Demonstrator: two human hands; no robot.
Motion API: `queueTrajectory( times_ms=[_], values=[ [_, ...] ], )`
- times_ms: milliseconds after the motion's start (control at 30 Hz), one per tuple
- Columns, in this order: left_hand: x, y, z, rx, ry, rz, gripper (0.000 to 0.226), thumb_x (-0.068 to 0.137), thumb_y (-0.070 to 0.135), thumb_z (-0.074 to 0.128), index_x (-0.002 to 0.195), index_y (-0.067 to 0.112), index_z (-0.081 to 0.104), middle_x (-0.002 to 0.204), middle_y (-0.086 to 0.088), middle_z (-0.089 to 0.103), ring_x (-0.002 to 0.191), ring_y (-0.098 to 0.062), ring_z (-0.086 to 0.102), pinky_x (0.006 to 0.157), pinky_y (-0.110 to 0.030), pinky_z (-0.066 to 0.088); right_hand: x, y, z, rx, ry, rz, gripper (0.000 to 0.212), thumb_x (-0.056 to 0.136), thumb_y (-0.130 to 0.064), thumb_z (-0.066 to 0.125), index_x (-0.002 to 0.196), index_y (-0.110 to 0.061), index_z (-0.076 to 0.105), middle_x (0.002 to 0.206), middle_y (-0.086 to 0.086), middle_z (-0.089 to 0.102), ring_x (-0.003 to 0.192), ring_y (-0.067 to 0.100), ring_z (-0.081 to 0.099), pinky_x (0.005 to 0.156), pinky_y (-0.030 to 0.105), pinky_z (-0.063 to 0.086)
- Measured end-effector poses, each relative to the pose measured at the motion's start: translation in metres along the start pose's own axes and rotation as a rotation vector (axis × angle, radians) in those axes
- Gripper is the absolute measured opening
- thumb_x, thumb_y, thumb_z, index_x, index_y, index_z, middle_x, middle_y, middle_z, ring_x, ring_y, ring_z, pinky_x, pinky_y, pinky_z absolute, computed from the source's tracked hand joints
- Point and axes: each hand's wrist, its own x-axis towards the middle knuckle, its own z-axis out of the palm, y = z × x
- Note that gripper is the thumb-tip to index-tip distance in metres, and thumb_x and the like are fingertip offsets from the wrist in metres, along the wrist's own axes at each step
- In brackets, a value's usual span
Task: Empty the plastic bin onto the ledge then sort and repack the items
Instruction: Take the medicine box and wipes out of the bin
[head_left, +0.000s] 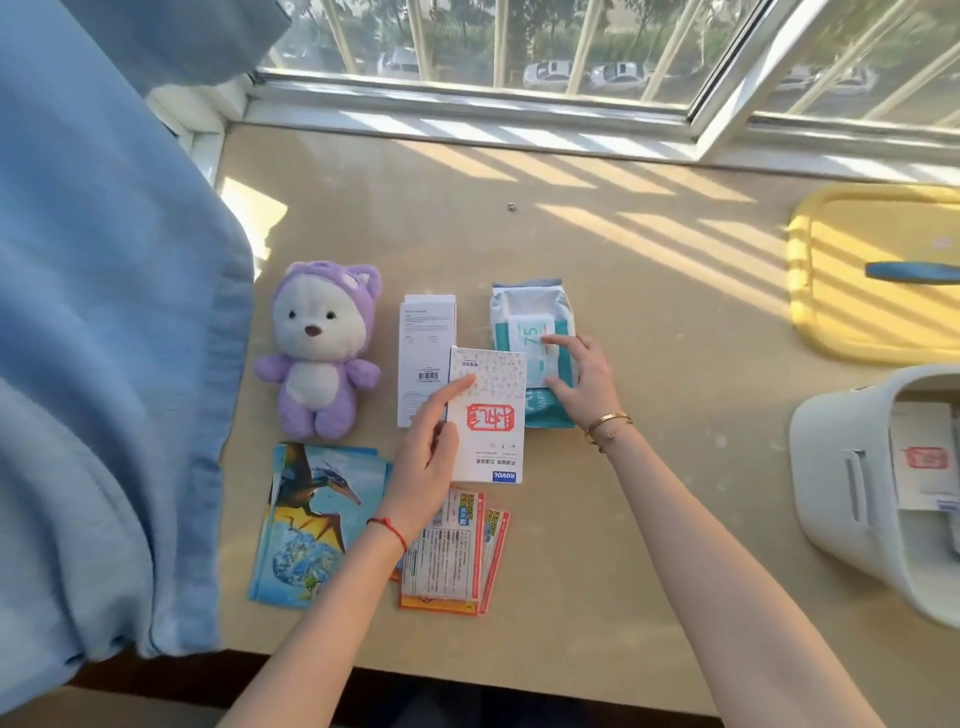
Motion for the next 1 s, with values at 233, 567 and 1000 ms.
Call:
queueTrajectory(
  times_ms=[233, 567, 1000],
  values=[
    [-0.014, 0.015, 0.012, 0.014, -0.103, -0.022, 0.047, 0.101, 0.01, 0.046, 0.137, 0.041, 0.048, 0.118, -0.006, 0.064, 0.097, -0.016, 0.066, 0.072, -0.026, 0.057, -0.059, -0.002, -0.052, 0.253, 0.187, 0.03, 0.047, 0.087, -0.009, 0.068, 0.127, -0.03, 0.056, 0.125, -0.011, 0.056, 0.109, 0.014, 0.054, 0.091, 0.029, 0.051],
    [-0.08, -0.036, 0.07, 0.061, -0.277, -0.161, 0.048, 0.099, 0.006, 0.048, 0.134, 0.038, 0.05, 0.126, -0.001, 0.061, 0.106, -0.003, 0.063, 0.086, -0.025, 0.056, -0.204, 0.036, -0.091, 0.252, 0.397, 0.043, 0.032, 0.095, -0.014, 0.06, 0.126, -0.019, 0.059, 0.123, -0.004, 0.063, 0.113, 0.009, 0.058, 0.092, 0.02, 0.048],
    [-0.122, -0.098, 0.114, 0.392, -0.256, -0.099, 0.055, 0.099, 0.007, 0.045, 0.145, 0.035, 0.038, 0.143, 0.001, 0.044, 0.127, -0.012, 0.048, 0.101, -0.038, 0.05, -0.288, 0.096, -0.061, 0.226, 0.395, 0.079, 0.032, 0.095, -0.016, 0.06, 0.127, -0.017, 0.06, 0.123, -0.004, 0.062, 0.115, 0.01, 0.058, 0.092, 0.019, 0.048]
  ],
)
